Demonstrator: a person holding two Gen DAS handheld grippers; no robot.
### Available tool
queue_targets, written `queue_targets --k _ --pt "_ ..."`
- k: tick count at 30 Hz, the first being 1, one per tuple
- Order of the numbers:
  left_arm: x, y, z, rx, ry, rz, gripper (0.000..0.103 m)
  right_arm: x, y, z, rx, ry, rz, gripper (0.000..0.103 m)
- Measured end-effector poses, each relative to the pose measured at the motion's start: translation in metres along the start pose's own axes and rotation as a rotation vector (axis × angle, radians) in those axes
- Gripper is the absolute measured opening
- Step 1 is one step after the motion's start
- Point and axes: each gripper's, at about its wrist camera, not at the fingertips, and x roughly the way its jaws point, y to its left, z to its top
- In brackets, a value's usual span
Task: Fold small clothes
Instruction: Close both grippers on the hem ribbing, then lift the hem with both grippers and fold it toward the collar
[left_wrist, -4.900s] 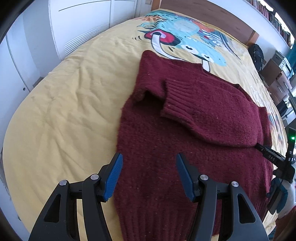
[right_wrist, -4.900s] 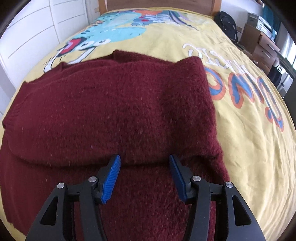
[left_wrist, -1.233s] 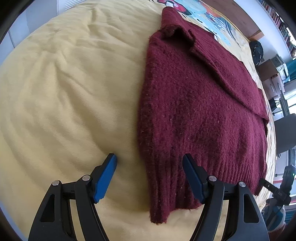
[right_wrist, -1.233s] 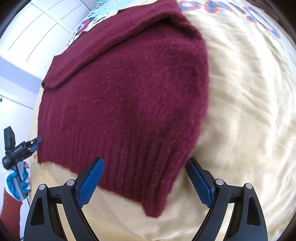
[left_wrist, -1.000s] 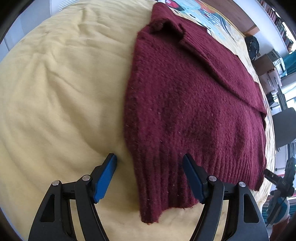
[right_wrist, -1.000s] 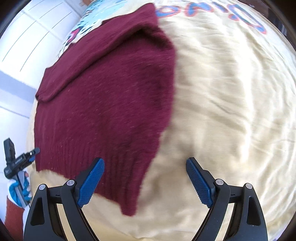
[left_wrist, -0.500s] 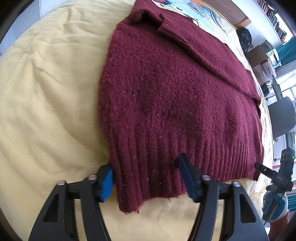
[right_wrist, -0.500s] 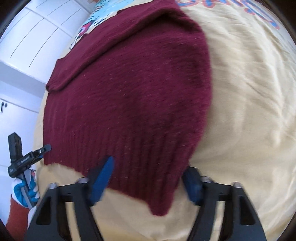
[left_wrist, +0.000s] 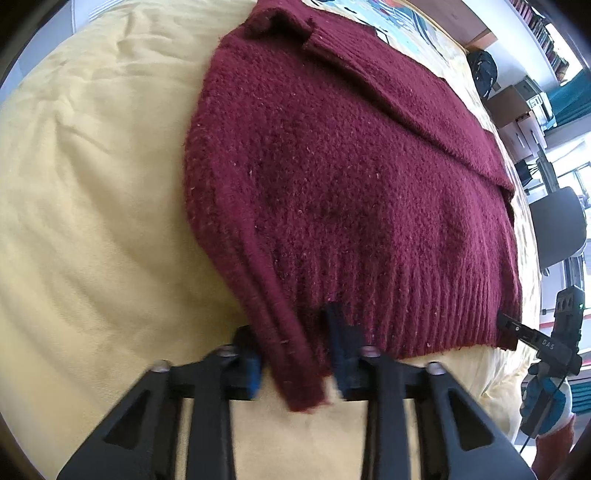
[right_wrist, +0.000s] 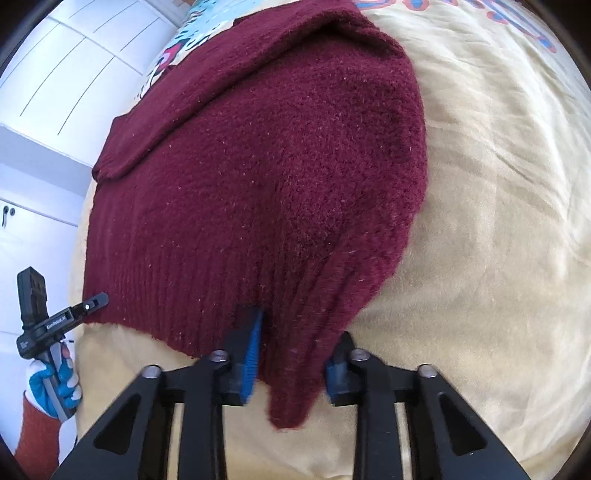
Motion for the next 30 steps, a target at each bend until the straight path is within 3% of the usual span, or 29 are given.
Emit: queue_targets --k 4,13,21,30 --pt "-0.007 0.003 0.003 -0.011 -0.02 -0.019 0.011 -0.008 0.001 0.002 -0.009 -0.025 0.0 0.013" --pt "-0.045 0.0 0.028 -0.012 -0.113 -0.073 0.01 -0.042 0.004 0.023 -0.035 -0.119 0.026 0.012" --pt "-0.073 -0.024 0.08 0.064 -0.189 -0.071 0.01 -0.077 0.023 0.071 -0.093 -0.206 0.021 0.012" --pt "-0.106 -0.046 0.166 0.113 -0.303 -0.064 0.01 -0.106 0.039 0.151 -0.087 -0.323 0.016 0.012"
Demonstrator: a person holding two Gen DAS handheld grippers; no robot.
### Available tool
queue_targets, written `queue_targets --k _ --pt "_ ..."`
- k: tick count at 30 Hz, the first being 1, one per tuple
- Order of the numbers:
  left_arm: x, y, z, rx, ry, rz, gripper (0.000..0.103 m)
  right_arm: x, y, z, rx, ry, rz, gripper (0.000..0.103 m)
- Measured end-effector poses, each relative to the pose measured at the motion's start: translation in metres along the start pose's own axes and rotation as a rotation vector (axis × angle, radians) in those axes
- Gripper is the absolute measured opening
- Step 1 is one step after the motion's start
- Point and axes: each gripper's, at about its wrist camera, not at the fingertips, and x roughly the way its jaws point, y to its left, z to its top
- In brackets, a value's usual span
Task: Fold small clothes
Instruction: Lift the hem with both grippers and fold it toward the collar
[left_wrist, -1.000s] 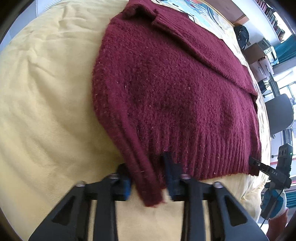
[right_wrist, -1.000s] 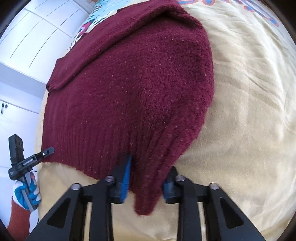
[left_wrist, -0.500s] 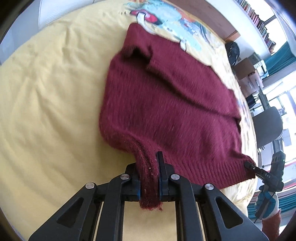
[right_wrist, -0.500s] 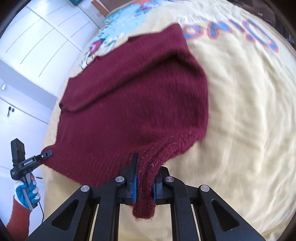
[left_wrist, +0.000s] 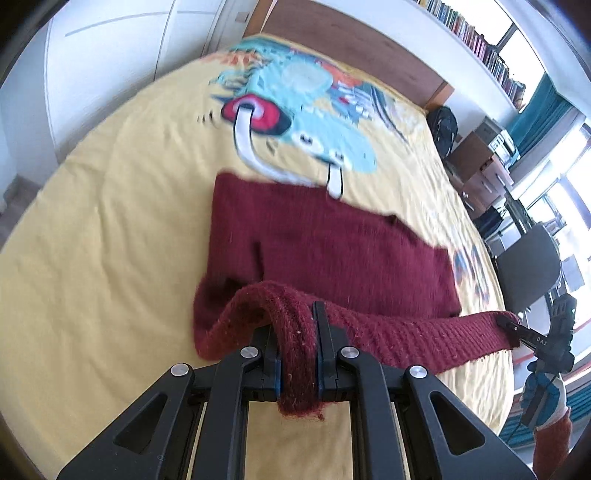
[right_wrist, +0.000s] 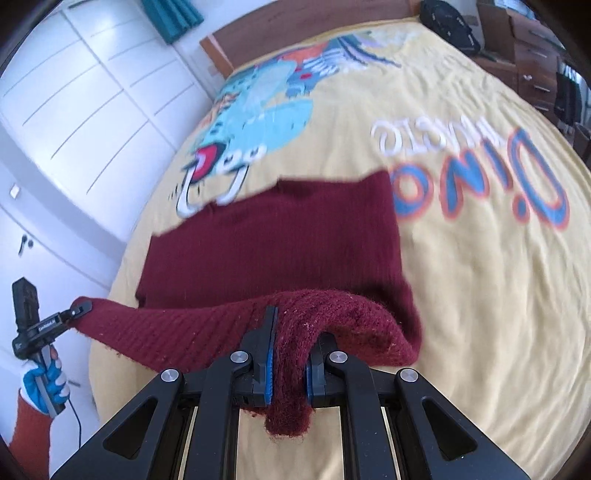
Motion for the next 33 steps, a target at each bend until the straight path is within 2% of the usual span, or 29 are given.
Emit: queue_targets --k 4,10,20,23,26,30,32,33 --pt "0.017 -0.002 0.028 0.017 -0.013 0.017 0.01 0.014 0.003 0.04 0.011 -0.032 -0.021 0.012" --pt "0.063 0.008 0.059 0.009 0.012 0.08 0.01 0.051 -0.002 0.074 0.012 -0.02 -0.058 0.012" --pt "0.146 0.034 0.072 -0.015 0.112 0.189 0.012 0.121 -0.03 0.087 0.074 0.042 -0.112 0.012" --pt "0.162 0.043 0.072 -0.045 0.134 0.199 0.013 0.136 -0.036 0.09 0.084 0.058 -0.132 0.013" --pt "0.171 0.05 0.073 -0.071 0.146 0.186 0.015 0.146 -0.04 0.093 0.098 0.067 -0.142 0.02" --pt "0.167 0.055 0.077 -0.095 0.142 0.143 0.028 0.149 -0.046 0.095 0.147 0.049 -0.125 0.028" --pt "0.161 0.057 0.08 -0.121 0.14 0.12 0.03 0.147 -0.046 0.096 0.152 0.046 -0.123 0.038" --pt "0.157 0.059 0.083 -0.137 0.137 0.11 0.032 0.145 -0.045 0.097 0.152 0.04 -0.127 0.05"
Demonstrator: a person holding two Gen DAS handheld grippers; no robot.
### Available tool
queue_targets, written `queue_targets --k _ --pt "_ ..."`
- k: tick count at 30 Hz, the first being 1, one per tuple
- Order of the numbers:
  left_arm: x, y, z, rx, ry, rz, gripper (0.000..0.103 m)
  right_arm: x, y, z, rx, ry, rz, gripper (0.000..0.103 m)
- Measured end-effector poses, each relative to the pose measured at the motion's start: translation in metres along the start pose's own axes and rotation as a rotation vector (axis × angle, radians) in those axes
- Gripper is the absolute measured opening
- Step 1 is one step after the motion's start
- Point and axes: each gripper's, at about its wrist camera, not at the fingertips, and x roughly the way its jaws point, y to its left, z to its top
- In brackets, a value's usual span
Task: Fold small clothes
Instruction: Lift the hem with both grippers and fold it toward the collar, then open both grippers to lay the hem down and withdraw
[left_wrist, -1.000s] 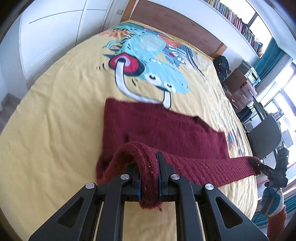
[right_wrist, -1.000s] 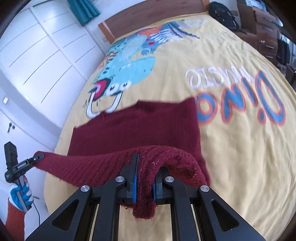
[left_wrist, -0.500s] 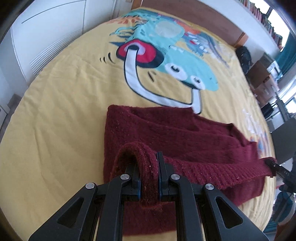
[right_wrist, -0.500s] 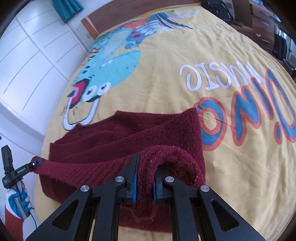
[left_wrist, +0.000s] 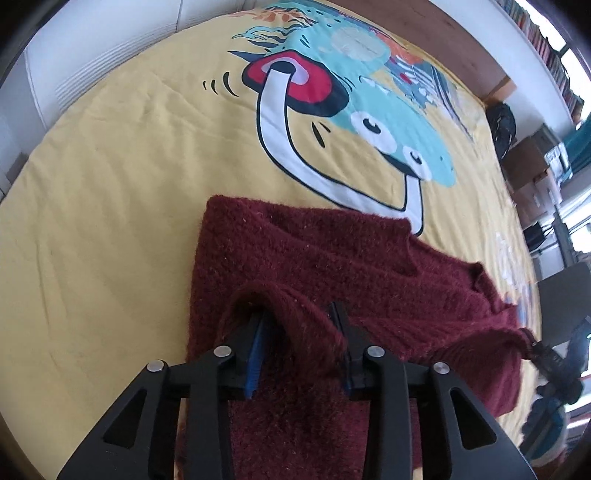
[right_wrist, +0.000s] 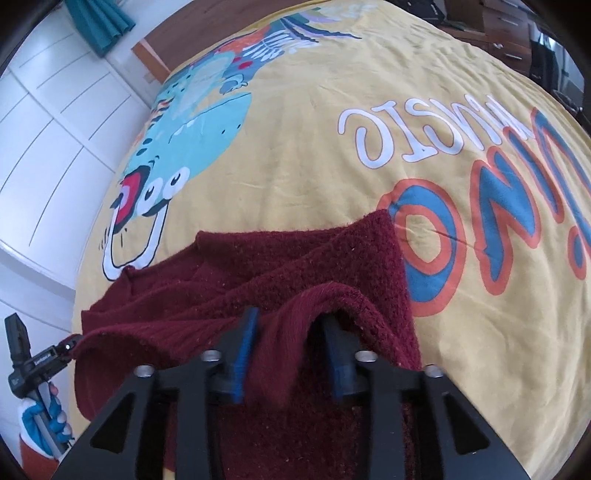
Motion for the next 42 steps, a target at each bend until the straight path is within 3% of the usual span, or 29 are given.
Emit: queue_targets --k 1,3,7,13,20,29,35,42 --pt "-0.006 0.0 0.002 -0.009 -0.009 0.005 0.041 -0.003 0.0 0.001 0.002 -0.012 -0.007 0.06" --pt "-0.02 0.0 0.007 -0.012 -0.051 0.058 0.061 -0.013 -0.002 0.005 0.014 -0.035 -0.012 0.061" --pt "-0.042 0.003 0.014 -0.018 -0.081 0.067 0.062 -0.034 -0.004 0.012 0.027 -0.068 -0.013 0.062" --pt "-0.058 -0.015 -0.006 0.08 -0.116 0.118 0.062 -0.048 0.011 -0.006 -0.075 -0.073 -0.024 0.062" --pt "-0.026 -0.038 -0.051 0.185 -0.092 0.117 0.062 -0.022 0.037 -0.057 -0.227 -0.023 -0.045 0.062" --pt "0.019 -0.039 -0.094 0.296 -0.086 0.224 0.062 0.006 0.034 -0.103 -0.369 -0.008 -0.118 0.064" --pt "0.009 -0.04 -0.084 0.272 -0.103 0.211 0.062 -0.012 0.021 -0.101 -0.352 -0.044 -0.138 0.064" --pt "0.016 -0.063 -0.064 0.276 -0.158 0.197 0.062 -0.016 0.061 -0.081 -0.436 -0.119 -0.128 0.069"
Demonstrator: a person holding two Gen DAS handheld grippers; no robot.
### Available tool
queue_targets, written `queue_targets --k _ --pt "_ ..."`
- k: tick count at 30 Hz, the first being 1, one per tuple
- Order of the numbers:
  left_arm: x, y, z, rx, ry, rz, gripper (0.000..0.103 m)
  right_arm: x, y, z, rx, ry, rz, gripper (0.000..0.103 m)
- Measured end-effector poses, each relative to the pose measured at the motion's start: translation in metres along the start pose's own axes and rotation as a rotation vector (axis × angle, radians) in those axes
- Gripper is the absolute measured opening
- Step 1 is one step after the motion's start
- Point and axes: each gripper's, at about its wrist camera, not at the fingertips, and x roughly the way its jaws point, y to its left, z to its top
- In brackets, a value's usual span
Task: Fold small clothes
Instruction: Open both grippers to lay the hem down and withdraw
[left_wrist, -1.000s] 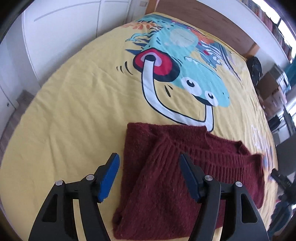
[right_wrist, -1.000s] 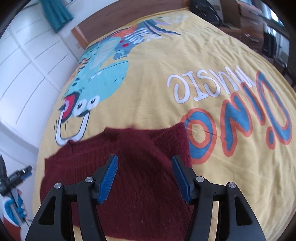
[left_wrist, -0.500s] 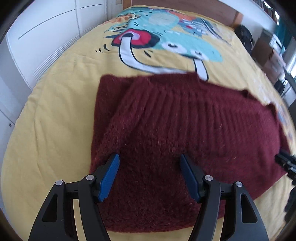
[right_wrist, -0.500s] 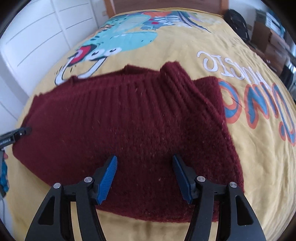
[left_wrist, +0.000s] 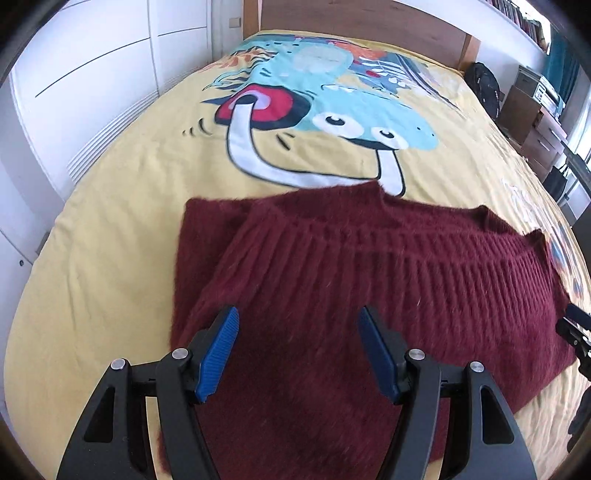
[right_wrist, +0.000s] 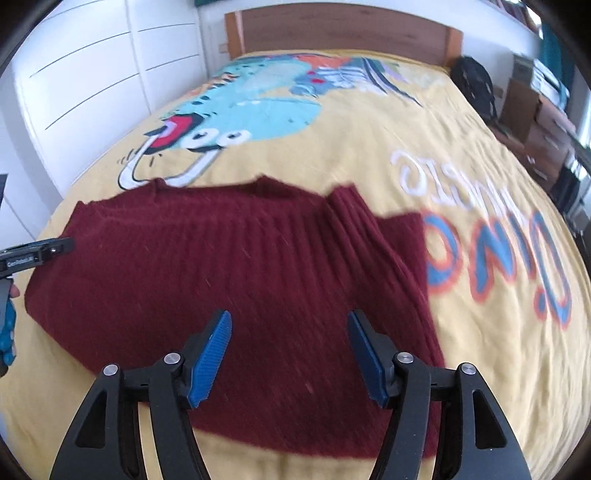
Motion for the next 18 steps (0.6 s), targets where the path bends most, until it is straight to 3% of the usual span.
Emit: queue_targets --k 8,10,18 --pt "0.036 -0.003 0.004 0.013 0.02 0.02 0.064 0.051 0.033 0.02 -0.116 0.038 -0.013 0.07" --pt "0.038 0.001 0.003 0.007 0.02 0.009 0.065 0.06 0.029 0.019 -0.108 0.051 -0.01 0.074" --pt "0.017 0.011 0.003 -0.012 0.034 -0.003 0.065 0.04 -0.002 0.016 -0.008 0.058 -0.079 0.076"
